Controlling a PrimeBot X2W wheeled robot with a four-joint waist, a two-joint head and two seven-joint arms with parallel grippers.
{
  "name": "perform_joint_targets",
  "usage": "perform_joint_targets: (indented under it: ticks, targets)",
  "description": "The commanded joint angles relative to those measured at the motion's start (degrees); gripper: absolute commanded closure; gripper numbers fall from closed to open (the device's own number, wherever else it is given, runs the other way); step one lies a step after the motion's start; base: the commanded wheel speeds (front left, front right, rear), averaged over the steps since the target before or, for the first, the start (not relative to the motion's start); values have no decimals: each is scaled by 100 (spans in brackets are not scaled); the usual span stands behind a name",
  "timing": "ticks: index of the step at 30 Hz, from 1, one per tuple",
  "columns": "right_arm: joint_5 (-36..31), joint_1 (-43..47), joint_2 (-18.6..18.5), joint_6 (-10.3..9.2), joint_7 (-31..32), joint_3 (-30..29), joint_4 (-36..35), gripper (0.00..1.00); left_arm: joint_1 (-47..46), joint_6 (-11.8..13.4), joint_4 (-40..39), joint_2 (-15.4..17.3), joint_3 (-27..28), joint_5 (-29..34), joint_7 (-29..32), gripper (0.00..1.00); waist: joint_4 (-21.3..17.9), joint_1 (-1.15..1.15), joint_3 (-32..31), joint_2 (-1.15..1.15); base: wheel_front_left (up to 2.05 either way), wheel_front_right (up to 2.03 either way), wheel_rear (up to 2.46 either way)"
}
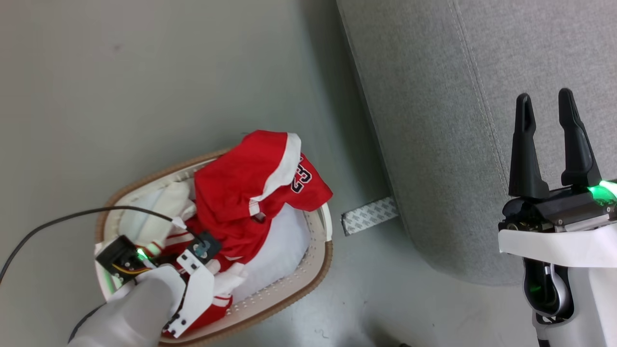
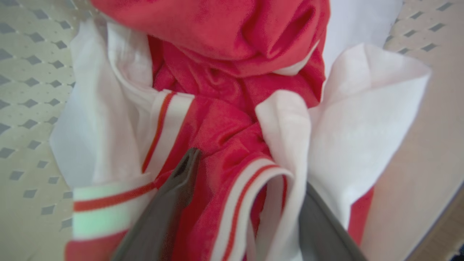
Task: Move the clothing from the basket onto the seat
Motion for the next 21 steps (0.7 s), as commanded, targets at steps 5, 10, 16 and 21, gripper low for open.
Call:
perform_joint_targets:
  ticks: [5, 10, 16, 21]
  targets:
    - [88, -76, 2, -12, 3, 29, -27, 0, -159, 27, 176, 15, -88, 31, 196, 0, -126, -1, 217, 0, 0, 0, 0]
    - [114, -112, 2, -12, 4, 71, 15, 0, -163, 78, 262, -36, -130, -21, 355, 25, -136, -1, 269, 0, 0, 0, 0]
    - [74, -128, 2, -12, 4, 99, 89, 0, -214, 49, 252, -126, -163, -133, 212, 100, -72, -1, 180, 0, 0, 0, 0]
    - [-31, -140, 1, -12, 3, 86, 120, 0, -169, 16, 277, -232, -206, -280, 105, 100, 31, -1, -49, 0, 0, 0, 0]
